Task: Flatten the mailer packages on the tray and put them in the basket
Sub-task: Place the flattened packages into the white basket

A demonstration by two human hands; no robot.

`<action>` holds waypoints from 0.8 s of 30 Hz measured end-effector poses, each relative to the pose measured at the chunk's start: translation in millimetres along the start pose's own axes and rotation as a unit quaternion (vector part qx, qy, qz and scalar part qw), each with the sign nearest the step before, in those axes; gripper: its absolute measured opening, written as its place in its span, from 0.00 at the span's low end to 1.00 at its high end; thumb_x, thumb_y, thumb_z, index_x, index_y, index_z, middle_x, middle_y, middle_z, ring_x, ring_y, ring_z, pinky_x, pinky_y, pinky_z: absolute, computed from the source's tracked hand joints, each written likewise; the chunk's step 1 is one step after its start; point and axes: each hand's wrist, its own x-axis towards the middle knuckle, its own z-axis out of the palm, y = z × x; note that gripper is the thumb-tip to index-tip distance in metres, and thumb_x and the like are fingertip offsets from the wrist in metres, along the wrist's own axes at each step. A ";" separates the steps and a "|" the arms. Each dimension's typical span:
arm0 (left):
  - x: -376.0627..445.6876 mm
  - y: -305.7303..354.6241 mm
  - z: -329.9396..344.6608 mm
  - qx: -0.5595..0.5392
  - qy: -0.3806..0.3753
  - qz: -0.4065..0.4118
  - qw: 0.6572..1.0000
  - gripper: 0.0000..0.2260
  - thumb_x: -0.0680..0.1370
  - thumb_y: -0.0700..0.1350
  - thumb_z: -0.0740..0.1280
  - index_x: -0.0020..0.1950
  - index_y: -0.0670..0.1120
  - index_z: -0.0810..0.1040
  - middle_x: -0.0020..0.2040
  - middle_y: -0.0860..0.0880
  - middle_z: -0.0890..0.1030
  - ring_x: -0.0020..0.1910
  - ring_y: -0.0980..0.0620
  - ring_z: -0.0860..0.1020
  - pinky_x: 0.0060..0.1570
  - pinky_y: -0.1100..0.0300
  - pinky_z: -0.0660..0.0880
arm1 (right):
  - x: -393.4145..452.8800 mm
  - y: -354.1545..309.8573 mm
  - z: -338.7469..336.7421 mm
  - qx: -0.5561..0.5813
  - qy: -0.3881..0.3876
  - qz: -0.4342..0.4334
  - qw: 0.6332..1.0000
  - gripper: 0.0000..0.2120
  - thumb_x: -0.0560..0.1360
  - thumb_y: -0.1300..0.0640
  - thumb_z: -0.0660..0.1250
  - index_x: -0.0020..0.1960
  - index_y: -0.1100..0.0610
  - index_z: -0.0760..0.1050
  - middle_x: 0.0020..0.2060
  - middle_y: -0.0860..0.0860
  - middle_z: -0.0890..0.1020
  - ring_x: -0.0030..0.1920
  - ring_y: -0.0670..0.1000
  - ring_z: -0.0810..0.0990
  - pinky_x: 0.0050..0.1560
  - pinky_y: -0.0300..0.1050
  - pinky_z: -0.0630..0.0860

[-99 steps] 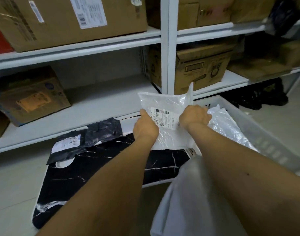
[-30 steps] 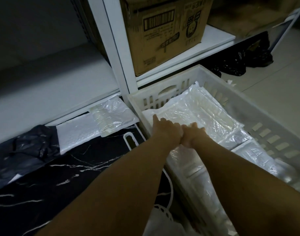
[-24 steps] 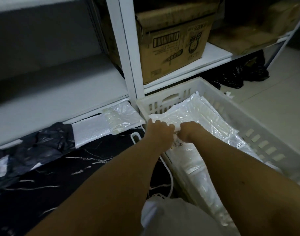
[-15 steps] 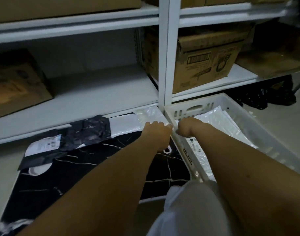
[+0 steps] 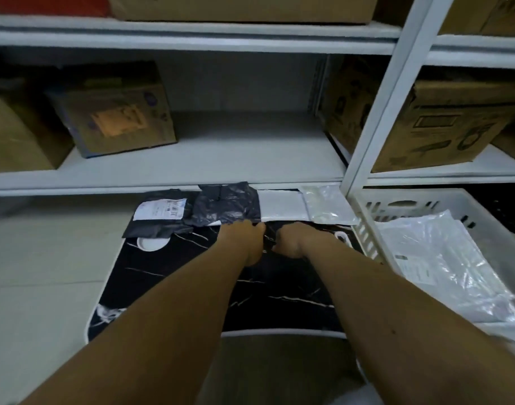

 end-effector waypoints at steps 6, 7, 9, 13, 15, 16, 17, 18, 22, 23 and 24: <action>3.8 -47.9 38.0 -0.001 -0.045 -0.075 0.996 0.22 0.80 0.50 0.59 0.73 0.46 0.64 0.72 0.41 0.62 0.70 0.41 0.63 0.64 0.44 0.65 | 29.2 -39.3 23.6 0.007 0.039 -0.014 0.999 0.17 0.79 0.54 0.59 0.66 0.58 0.71 0.70 0.60 0.64 0.63 0.64 0.72 0.62 0.57 0.71; 5.7 -54.3 43.2 0.003 -0.051 -0.093 0.994 0.23 0.80 0.49 0.59 0.74 0.46 0.64 0.75 0.41 0.58 0.72 0.40 0.60 0.66 0.44 0.63 | 33.4 -43.5 25.7 0.009 0.047 -0.011 0.999 0.18 0.79 0.56 0.59 0.68 0.58 0.69 0.74 0.59 0.57 0.67 0.65 0.68 0.64 0.59 0.69; 13.3 -67.7 54.2 0.000 -0.056 -0.129 0.990 0.23 0.80 0.48 0.59 0.74 0.46 0.63 0.78 0.41 0.48 0.75 0.40 0.53 0.69 0.43 0.60 | 46.4 -51.0 30.7 0.018 0.057 -0.005 0.998 0.19 0.79 0.57 0.58 0.70 0.57 0.66 0.78 0.56 0.45 0.71 0.65 0.61 0.66 0.61 0.67; 29.3 -87.1 66.7 -0.027 -0.019 -0.167 0.985 0.21 0.80 0.47 0.58 0.74 0.44 0.65 0.78 0.42 0.42 0.75 0.41 0.54 0.68 0.45 0.62 | 67.8 -56.4 40.4 0.032 0.082 0.006 0.996 0.21 0.79 0.59 0.58 0.71 0.58 0.64 0.78 0.53 0.40 0.71 0.63 0.59 0.63 0.59 0.69; 37.4 -93.2 67.5 -0.024 -0.003 -0.169 0.985 0.20 0.81 0.46 0.56 0.73 0.44 0.66 0.78 0.43 0.42 0.73 0.42 0.57 0.66 0.47 0.64 | 75.7 -54.6 43.0 0.028 0.096 0.010 0.995 0.22 0.78 0.59 0.59 0.72 0.58 0.62 0.78 0.52 0.41 0.71 0.63 0.58 0.63 0.59 0.69; 41.5 -95.1 67.6 -0.018 -0.003 -0.164 0.986 0.20 0.81 0.46 0.56 0.72 0.45 0.67 0.79 0.43 0.42 0.72 0.42 0.59 0.65 0.48 0.65 | 79.3 -53.5 43.8 0.028 0.101 0.009 0.994 0.24 0.78 0.59 0.59 0.74 0.58 0.60 0.78 0.52 0.42 0.72 0.62 0.57 0.64 0.59 0.68; 44.6 -96.2 66.9 -0.013 -0.003 -0.159 0.987 0.19 0.81 0.46 0.56 0.72 0.45 0.68 0.79 0.44 0.43 0.72 0.43 0.59 0.64 0.48 0.65 | 81.3 -52.1 43.8 0.029 0.108 0.008 0.994 0.27 0.78 0.59 0.60 0.75 0.58 0.57 0.78 0.51 0.43 0.73 0.62 0.57 0.66 0.59 0.67; 47.0 -96.6 66.7 -0.007 -0.003 -0.155 0.988 0.19 0.81 0.46 0.56 0.72 0.45 0.68 0.79 0.44 0.45 0.71 0.43 0.60 0.64 0.48 0.64 | 82.8 -51.3 44.2 0.030 0.116 0.004 0.993 0.28 0.78 0.60 0.60 0.76 0.58 0.56 0.78 0.51 0.45 0.73 0.62 0.57 0.67 0.59 0.66; 48.3 -92.2 64.9 0.015 0.041 -0.151 0.988 0.19 0.81 0.45 0.56 0.71 0.44 0.67 0.71 0.45 0.64 0.66 0.45 0.65 0.61 0.51 0.66 | 81.3 -51.9 45.5 0.081 0.158 -0.023 0.984 0.26 0.77 0.64 0.61 0.74 0.61 0.59 0.76 0.55 0.54 0.71 0.58 0.61 0.69 0.54 0.66; 47.4 -90.2 64.1 0.015 0.051 -0.151 0.987 0.19 0.81 0.45 0.56 0.71 0.43 0.67 0.68 0.45 0.66 0.65 0.45 0.66 0.60 0.52 0.66 | 79.6 -52.5 45.8 0.098 0.164 -0.027 0.981 0.25 0.77 0.65 0.61 0.73 0.62 0.61 0.75 0.56 0.57 0.70 0.58 0.63 0.69 0.53 0.66; 45.1 -88.0 63.0 0.012 0.058 -0.151 0.987 0.19 0.81 0.45 0.56 0.71 0.43 0.67 0.67 0.46 0.67 0.64 0.45 0.67 0.60 0.52 0.67 | 76.4 -53.5 45.5 0.114 0.170 -0.029 0.978 0.23 0.76 0.66 0.61 0.71 0.62 0.63 0.73 0.57 0.59 0.69 0.58 0.65 0.67 0.52 0.67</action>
